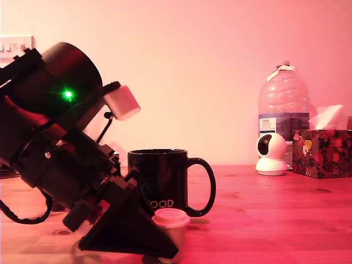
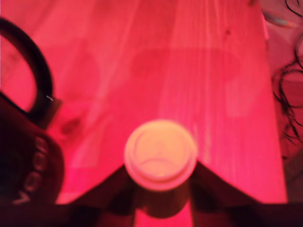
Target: Pick up the coffee capsules from the table one by one and drop them inside the nearest coffee cup
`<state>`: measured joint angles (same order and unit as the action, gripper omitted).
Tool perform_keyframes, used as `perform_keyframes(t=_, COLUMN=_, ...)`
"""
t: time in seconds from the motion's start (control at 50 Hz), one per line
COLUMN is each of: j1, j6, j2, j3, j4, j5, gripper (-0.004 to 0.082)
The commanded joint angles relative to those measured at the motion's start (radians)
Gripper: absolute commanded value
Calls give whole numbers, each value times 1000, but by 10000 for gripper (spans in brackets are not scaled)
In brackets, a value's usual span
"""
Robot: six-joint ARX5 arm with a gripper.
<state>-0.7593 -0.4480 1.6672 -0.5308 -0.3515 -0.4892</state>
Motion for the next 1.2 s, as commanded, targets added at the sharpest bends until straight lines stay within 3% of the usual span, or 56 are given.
perform_keyframes(t=0.0, j1=-3, j6=-4, j2=20, j3=-15, j4=-8, j5=-3, gripper=195)
perform_keyframes(t=0.5, j1=-3, j6=5, j2=-13, j3=-15, j4=-1, j5=-5, gripper=195)
perform_keyframes(t=0.84, j1=-9, j6=8, j2=-180, j3=-15, j4=143, j5=-8, gripper=195)
perform_keyframes(t=1.0, j1=-8, j6=37, j2=-275, j3=-15, j4=220, j5=-8, gripper=195)
perform_keyframes(t=1.18, j1=-1, j6=54, j2=-379, j3=-15, j4=231, j5=23, gripper=195)
